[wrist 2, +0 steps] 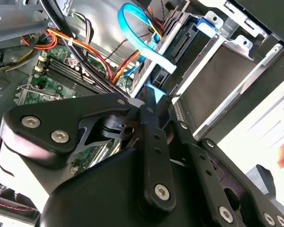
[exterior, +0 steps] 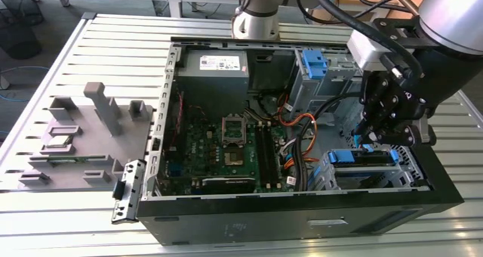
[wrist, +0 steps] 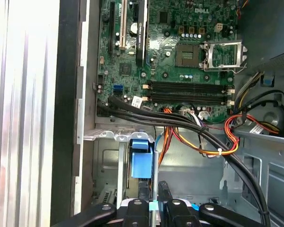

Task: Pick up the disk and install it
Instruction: 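Insert the first disk wire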

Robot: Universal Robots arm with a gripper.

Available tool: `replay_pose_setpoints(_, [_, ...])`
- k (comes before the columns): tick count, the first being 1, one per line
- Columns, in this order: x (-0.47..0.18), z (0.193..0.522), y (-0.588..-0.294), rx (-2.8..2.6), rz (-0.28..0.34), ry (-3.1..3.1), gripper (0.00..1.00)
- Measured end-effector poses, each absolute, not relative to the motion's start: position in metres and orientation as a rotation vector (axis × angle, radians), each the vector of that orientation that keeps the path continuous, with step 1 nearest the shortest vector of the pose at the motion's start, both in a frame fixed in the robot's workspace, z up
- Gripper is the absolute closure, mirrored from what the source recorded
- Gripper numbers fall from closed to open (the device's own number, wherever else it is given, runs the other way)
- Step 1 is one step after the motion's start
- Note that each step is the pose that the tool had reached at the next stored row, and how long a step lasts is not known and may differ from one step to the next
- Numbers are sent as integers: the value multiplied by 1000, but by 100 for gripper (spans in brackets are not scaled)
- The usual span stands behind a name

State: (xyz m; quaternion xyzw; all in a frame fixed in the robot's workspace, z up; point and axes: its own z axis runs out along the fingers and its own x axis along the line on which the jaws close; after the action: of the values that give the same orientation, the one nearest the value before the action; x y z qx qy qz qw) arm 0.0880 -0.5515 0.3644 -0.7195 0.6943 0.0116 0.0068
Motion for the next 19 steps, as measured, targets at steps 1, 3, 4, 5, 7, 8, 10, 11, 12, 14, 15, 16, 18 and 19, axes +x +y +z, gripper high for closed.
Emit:
replay_pose_setpoints(1, [89, 364, -552, -2250, 37, 2173, 77])
replay_pose_setpoints(3, [89, 364, -552, -2241, 37, 2182, 77])
replay_pose_setpoints(4, [89, 364, -552, -2234, 37, 2189, 77])
replay_pose_setpoints(5, [89, 364, -552, -2227, 37, 2196, 77])
replay_pose_setpoints(7, [89, 364, -552, -2213, 37, 2210, 77])
replay_pose_setpoints(8, [90, 364, -552, -2209, 37, 2214, 77])
replay_pose_setpoints(10, [93, 364, -552, -2206, 38, 2217, 77])
replay_pose_setpoints(11, [95, 364, -552, -2206, 38, 2218, 77])
replay_pose_setpoints(12, [97, 364, -552, -2206, 38, 2218, 77])
replay_pose_setpoints(14, [102, 364, -552, -2206, 39, 2218, 77])
replay_pose_setpoints(15, [104, 364, -552, -2206, 40, 2218, 77])
replay_pose_setpoints(16, [107, 364, -552, -2206, 40, 2219, 77])
replay_pose_setpoints(18, [112, 363, -552, -2206, 41, 2219, 77])
replay_pose_setpoints(19, [114, 363, -552, -2207, 41, 2219, 77])
